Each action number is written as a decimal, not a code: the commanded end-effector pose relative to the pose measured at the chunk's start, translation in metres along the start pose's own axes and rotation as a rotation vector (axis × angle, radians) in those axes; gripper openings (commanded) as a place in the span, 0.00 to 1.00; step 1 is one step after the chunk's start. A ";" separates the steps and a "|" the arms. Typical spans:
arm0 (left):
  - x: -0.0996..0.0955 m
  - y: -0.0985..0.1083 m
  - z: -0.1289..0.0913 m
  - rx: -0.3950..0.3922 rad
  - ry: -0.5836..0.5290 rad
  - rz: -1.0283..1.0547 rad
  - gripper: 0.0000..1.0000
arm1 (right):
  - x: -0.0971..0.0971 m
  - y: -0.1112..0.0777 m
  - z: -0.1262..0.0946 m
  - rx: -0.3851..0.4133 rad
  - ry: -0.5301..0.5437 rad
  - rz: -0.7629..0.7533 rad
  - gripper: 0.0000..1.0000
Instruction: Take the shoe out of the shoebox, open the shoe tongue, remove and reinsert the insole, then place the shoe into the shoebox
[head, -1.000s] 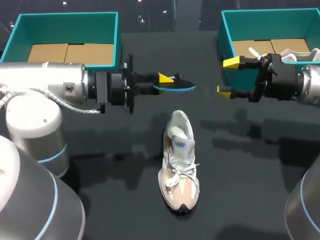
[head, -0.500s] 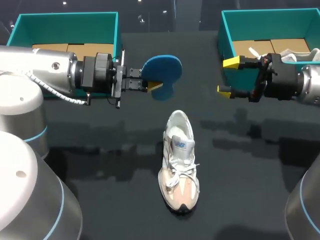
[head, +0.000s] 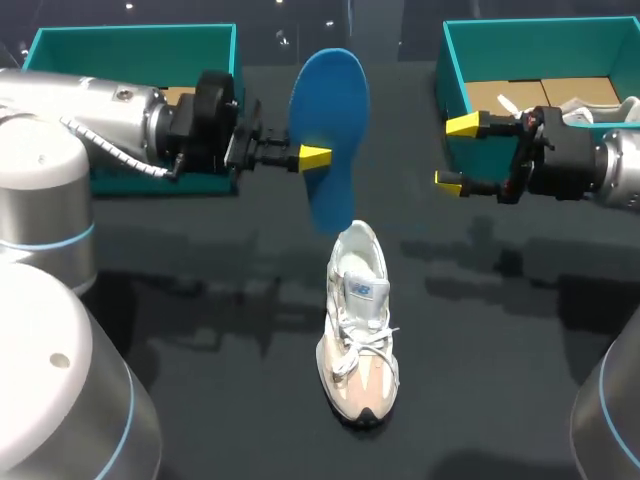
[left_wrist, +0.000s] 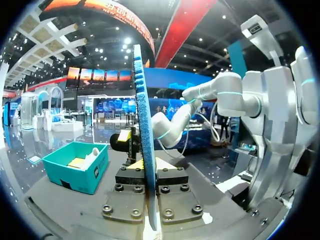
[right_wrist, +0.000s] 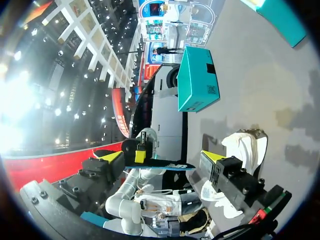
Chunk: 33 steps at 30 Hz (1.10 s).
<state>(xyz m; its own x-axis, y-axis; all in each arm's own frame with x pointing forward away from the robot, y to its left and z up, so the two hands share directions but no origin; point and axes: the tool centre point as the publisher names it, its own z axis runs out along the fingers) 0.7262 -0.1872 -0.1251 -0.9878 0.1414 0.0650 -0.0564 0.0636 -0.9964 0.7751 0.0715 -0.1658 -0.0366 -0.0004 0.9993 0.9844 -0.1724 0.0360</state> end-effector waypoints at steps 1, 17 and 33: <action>0.002 0.000 0.003 0.016 0.003 -0.460 0.00 | 0.000 -0.001 0.000 -0.001 0.000 0.000 1.00; 0.005 0.003 0.001 0.024 -0.022 -0.828 0.00 | 0.000 -0.001 0.000 -0.001 0.000 0.000 1.00; -0.016 0.030 0.008 0.028 -0.045 -1.137 0.00 | 0.000 -0.001 0.000 -0.001 0.000 0.000 1.00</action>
<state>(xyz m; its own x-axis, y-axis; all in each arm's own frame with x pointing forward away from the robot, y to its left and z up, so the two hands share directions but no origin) 0.7334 -0.1886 -0.1509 -0.3823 -0.0227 0.9238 -0.9193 0.1103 -0.3778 0.7749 0.0711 -0.1660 -0.0372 -0.0013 0.9993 0.9842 -0.1733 0.0364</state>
